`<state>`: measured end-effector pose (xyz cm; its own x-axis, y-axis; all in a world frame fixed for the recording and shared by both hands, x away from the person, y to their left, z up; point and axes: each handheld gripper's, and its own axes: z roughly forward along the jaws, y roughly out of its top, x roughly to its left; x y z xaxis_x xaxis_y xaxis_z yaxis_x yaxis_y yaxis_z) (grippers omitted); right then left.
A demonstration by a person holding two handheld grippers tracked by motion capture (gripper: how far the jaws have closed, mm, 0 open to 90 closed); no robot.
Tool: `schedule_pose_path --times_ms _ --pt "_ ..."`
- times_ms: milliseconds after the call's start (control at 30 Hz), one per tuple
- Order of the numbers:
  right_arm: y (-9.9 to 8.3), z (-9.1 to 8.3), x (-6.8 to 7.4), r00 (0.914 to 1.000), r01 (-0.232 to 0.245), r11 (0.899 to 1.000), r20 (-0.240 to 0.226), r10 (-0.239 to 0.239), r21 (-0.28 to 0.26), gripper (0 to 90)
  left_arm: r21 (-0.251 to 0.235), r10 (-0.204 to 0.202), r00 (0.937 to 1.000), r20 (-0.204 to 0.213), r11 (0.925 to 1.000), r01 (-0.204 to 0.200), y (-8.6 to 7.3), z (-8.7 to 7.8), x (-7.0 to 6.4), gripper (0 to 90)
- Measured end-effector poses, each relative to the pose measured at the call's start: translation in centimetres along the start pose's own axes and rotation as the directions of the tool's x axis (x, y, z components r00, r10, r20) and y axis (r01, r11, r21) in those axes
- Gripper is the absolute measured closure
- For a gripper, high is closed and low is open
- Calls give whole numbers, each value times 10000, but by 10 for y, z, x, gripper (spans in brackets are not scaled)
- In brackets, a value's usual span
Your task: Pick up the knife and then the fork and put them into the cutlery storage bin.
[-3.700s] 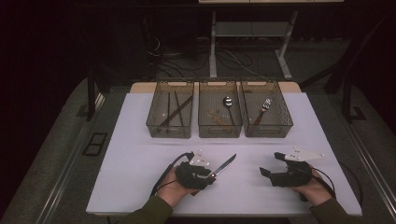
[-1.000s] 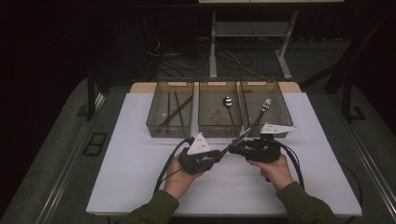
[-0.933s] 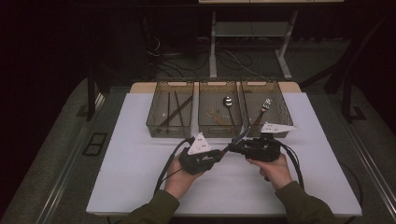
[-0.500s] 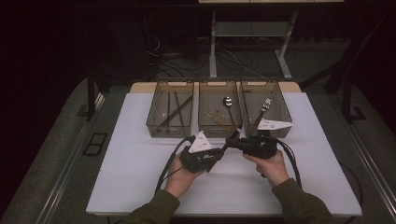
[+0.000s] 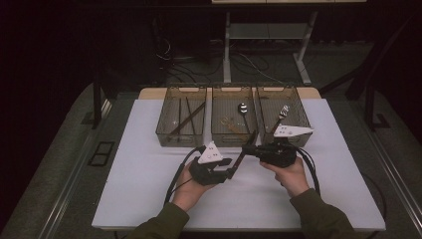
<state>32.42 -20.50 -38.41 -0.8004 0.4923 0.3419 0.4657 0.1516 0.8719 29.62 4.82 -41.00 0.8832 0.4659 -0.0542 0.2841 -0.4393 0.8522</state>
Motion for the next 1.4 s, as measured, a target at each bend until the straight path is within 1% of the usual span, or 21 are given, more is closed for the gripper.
schedule_pose_path --times_ms 100,200,267,333,400,433,500,600,733,833,900,967,1067,1133,1267,1333,1400 --pt "3 -7 -3 9996 188 9998 196 -190 106 892 -28 129 9997 193 9999 -128 -3 -4 2 554" --pt "7 -14 -5 9983 331 9992 474 -340 204 892 -106 96 9996 257 9999 -93 -7 -9 3 500" --pt "10 -19 -7 9976 333 9992 604 -347 234 892 69 117 9998 162 9999 -118 -11 -13 5 475" --pt "11 -24 -10 9971 285 9991 694 -305 298 892 186 54 9998 174 9998 -57 -16 -18 8 455" --pt "13 -28 -12 9953 371 9984 882 -407 415 892 259 13 9999 127 9997 -17 -22 -24 10 427" --pt "14 -30 -14 9948 366 9984 938 -404 424 893 387 81 9999 150 9992 -87 -24 -28 13 414" --pt "16 -34 -17 9927 408 9979 1115 -463 513 893 298 -80 9999 62 9995 78 -29 -34 16 380" --pt "19 -43 -22 9902 384 9979 1321 -450 526 893 102 -382 9992 105 9992 381 -35 -45 21 336" --pt "25 -57 -29 9857 322 9985 1637 -389 432 893 37 -363 9993 88 9993 362 -45 -57 23 265" --pt "30 -67 -33 9796 319 9989 1974 -380 341 893 70 -557 9984 44 9984 557 -54 -64 25 202" --pt "34 -74 -37 9775 284 9993 2082 -330 253 893 127 -568 9984 10 9983 568 -59 -67 27 153" --pt "38 -81 -39 9748 279 9995 2211 -303 141 893 159 -523 9986 -4 9985 523 -63 -70 27 135" --pt "46 -92 -42 9703 297 9996 2403 -281 -27 893 181 -455 9988 -189 9988 458 -67 -73 28 83" --pt "52 -99 -43 9662 342 9994 2560 -313 -67 893 131 -563 9982 -223 9983 566 -70 -75 30 43" --pt "66 -112 -47 9558 453 9989 2914 -400 -113 893 237 -597 9977 -312 9979 605 -76 -78 34 0" --pt "74 -118 -49 9495 510 9986 3106 -443 -134 893 263 -707 9972 -246 9971 713 -77 -79 35 0" --pt "82 -123 -53 9395 589 9982 3386 -525 -86 893 332 -847 9962 -192 9958 853 -78 -78 36 0"
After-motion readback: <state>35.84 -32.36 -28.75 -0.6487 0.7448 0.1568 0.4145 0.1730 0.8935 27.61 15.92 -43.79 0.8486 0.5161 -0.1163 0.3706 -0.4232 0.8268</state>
